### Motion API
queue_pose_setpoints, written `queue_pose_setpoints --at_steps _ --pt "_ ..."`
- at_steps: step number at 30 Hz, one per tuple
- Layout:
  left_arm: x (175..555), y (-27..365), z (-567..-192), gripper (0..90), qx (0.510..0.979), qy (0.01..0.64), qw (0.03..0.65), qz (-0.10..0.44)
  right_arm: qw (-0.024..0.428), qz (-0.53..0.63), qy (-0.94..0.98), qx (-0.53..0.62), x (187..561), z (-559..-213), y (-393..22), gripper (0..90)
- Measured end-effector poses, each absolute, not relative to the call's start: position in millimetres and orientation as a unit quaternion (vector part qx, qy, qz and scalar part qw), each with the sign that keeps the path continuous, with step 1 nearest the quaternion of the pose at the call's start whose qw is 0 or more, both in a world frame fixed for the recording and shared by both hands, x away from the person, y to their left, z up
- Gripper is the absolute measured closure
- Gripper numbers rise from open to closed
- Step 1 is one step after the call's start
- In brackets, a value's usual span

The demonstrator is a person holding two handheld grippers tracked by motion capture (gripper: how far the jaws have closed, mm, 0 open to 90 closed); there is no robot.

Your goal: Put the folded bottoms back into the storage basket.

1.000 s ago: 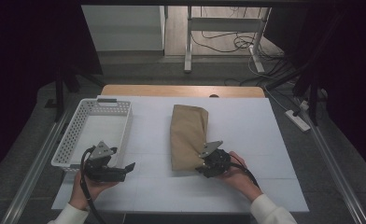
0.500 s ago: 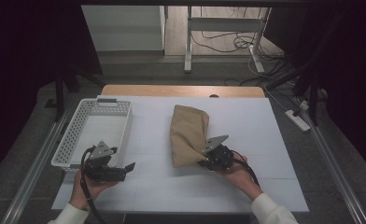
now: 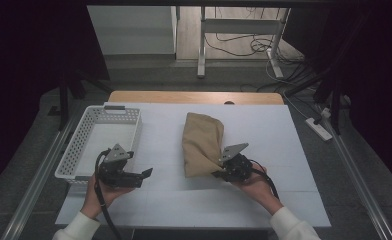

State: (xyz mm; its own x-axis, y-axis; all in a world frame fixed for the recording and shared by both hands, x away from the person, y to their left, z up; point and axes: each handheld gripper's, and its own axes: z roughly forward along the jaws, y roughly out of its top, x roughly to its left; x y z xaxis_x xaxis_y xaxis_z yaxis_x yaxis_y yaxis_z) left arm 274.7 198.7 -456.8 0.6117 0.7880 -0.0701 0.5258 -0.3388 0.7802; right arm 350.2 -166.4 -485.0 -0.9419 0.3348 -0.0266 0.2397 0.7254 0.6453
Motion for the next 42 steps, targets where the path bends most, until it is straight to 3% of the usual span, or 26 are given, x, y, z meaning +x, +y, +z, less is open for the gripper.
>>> queue_pose_setpoints --at_steps 12,42 --pt "309.3 172.2 -435.6 11.2 0.801 0.396 0.421 0.154 0.066 0.337 0.926 0.154 350.5 -486.7 -168.3 78.6" --pt "368.9 137.7 -428.4 11.2 0.807 0.401 0.415 0.125 0.069 0.338 0.926 0.151 349.3 -489.3 -167.4 78.5"
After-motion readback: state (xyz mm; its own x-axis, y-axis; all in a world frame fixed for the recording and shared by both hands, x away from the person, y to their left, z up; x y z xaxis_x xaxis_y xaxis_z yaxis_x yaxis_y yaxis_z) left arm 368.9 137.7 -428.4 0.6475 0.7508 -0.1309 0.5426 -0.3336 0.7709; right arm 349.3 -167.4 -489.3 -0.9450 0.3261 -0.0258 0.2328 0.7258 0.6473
